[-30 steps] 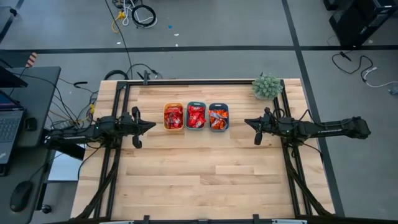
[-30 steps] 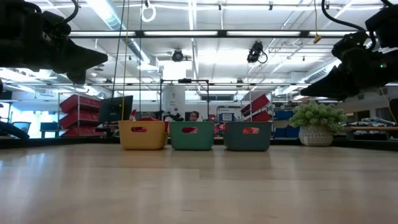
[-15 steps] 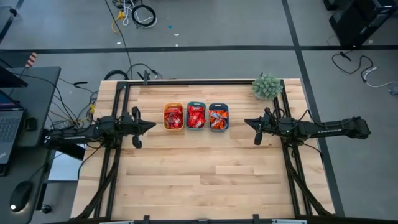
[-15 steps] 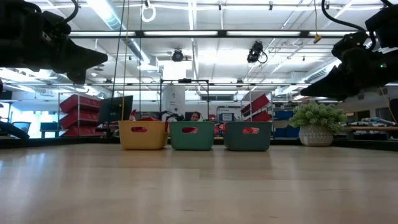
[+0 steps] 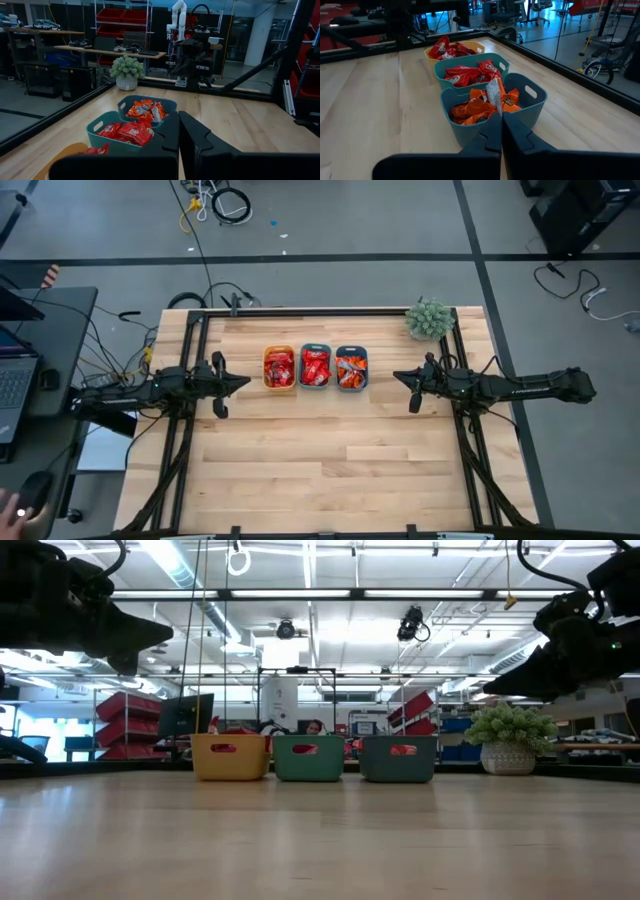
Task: Sort candy
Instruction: Return to Home Position
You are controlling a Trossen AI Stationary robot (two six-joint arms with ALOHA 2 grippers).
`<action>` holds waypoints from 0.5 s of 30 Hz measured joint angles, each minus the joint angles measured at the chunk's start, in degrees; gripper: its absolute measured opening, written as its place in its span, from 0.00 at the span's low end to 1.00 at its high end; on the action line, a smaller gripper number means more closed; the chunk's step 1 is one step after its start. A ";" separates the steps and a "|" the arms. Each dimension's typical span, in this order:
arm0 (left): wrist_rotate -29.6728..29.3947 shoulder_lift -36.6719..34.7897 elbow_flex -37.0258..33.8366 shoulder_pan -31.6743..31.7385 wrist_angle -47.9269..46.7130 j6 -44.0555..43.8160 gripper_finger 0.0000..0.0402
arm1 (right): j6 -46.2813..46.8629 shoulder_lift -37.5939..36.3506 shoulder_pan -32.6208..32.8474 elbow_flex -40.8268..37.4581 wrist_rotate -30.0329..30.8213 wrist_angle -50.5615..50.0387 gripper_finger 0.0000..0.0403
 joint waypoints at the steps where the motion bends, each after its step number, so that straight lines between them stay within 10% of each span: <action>1: 0.00 0.00 0.00 0.00 0.00 -0.02 0.01 | 0.00 0.02 0.00 0.00 0.00 0.00 0.00; 15: -0.01 0.00 0.00 0.00 0.00 0.00 0.01 | 0.00 0.01 0.00 0.00 -0.02 0.00 0.00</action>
